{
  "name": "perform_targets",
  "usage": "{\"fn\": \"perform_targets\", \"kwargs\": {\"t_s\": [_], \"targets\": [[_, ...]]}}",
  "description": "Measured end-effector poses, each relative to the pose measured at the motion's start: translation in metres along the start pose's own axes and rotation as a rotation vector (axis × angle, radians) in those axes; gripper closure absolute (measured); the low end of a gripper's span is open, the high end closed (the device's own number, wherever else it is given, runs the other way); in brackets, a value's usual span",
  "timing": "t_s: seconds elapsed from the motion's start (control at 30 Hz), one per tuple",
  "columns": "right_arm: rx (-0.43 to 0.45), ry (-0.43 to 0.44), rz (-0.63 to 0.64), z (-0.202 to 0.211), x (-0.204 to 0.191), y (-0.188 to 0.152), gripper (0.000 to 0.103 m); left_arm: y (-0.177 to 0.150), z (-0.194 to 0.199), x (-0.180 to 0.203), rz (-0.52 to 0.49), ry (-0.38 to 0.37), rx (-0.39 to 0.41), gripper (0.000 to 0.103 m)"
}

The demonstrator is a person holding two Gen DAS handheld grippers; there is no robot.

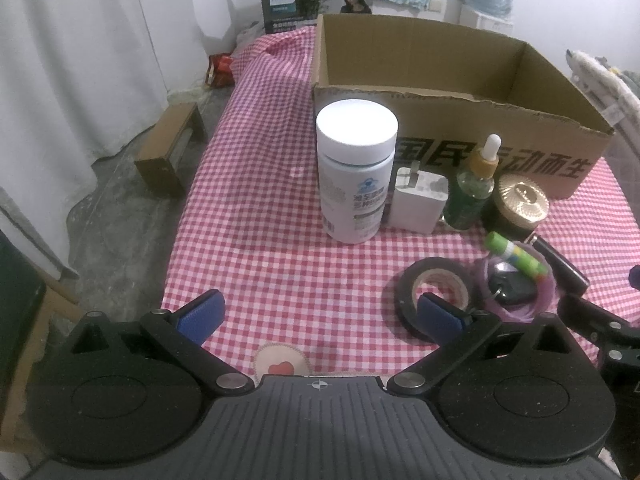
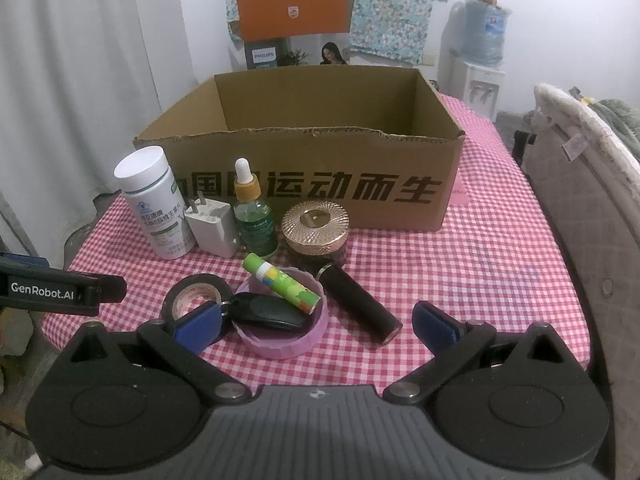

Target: Organize rigid objects

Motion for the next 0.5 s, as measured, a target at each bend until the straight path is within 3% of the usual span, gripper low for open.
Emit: {"fn": "perform_targets", "kwargs": {"t_s": [0.5], "targets": [[-0.007,0.0,0.003,-0.0042,-0.0009,-0.0017,0.0,-0.0022,-0.0046,-0.0017,-0.002,0.007,-0.013,0.0]]}}
Point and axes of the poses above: each gripper's, at about its wrist camera, not at the fingertips, and z roughly against the way its jaws point, x to its right, y to its top, the point moved 9 cm from there along -z, roughly the way its jaws point, and after that the axes turned 5 degrees about -x, right-handed, at the moved point
